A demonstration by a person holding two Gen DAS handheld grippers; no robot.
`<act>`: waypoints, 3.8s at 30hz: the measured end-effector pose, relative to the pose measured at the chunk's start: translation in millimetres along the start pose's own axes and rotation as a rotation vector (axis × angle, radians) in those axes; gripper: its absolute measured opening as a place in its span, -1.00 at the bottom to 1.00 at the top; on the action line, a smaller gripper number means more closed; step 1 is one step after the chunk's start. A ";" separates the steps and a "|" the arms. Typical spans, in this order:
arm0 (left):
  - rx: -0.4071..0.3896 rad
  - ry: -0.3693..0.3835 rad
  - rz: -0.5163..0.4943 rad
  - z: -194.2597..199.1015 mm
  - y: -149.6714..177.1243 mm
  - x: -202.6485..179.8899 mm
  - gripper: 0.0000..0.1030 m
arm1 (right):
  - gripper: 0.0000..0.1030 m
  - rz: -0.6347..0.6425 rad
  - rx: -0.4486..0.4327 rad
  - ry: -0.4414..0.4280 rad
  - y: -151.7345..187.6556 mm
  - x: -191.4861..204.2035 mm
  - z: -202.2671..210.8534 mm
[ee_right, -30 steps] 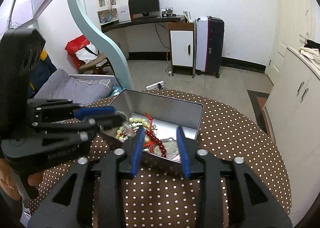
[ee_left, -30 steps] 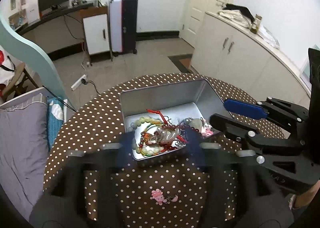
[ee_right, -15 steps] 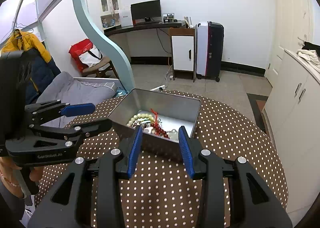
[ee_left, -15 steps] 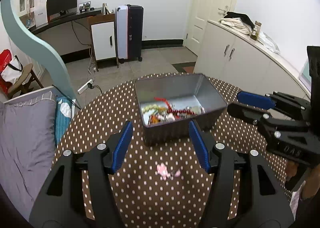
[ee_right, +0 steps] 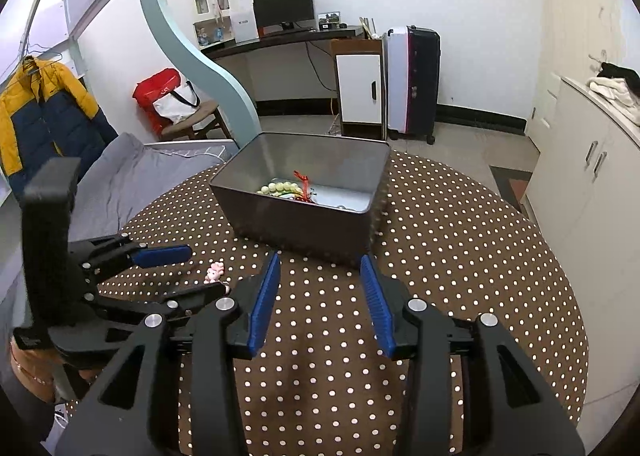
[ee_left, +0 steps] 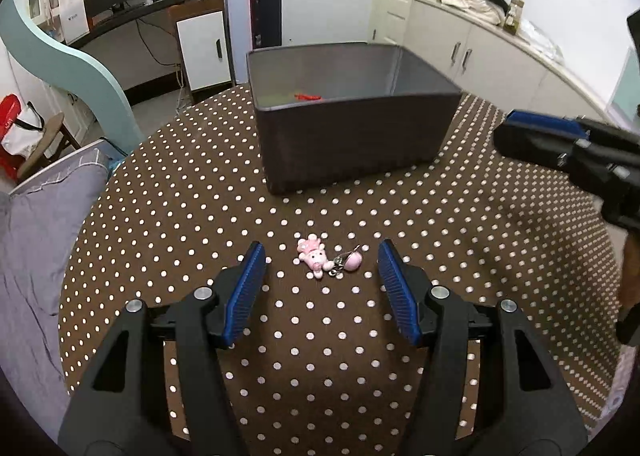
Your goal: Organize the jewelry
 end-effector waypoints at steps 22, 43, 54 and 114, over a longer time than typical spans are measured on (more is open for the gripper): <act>-0.017 0.050 0.022 4.1 -4.3 10.1 -0.47 | -0.17 -0.024 -0.014 -0.002 -13.5 -7.9 -10.6; -0.143 0.041 0.082 29.1 -103.3 23.0 -0.46 | -0.80 -0.085 0.019 0.084 -42.4 -29.5 -44.7; -0.105 0.051 0.116 5.2 -113.6 14.1 -0.45 | -0.81 -0.080 0.019 0.080 -41.6 -29.7 -42.9; -0.692 -0.229 0.092 362.5 105.2 -66.5 0.86 | 0.84 0.061 -0.635 0.292 81.2 120.5 295.8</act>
Point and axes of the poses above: each gripper's, at about its wrist camera, not at the fingertips, and z roughly against the way its jaws point, x to its left, y to its underside, the point moved 9 cm from there along -z, roughly the way its jaws point, and after that the axes turned 8 degrees about x, right-handed, at the moved point
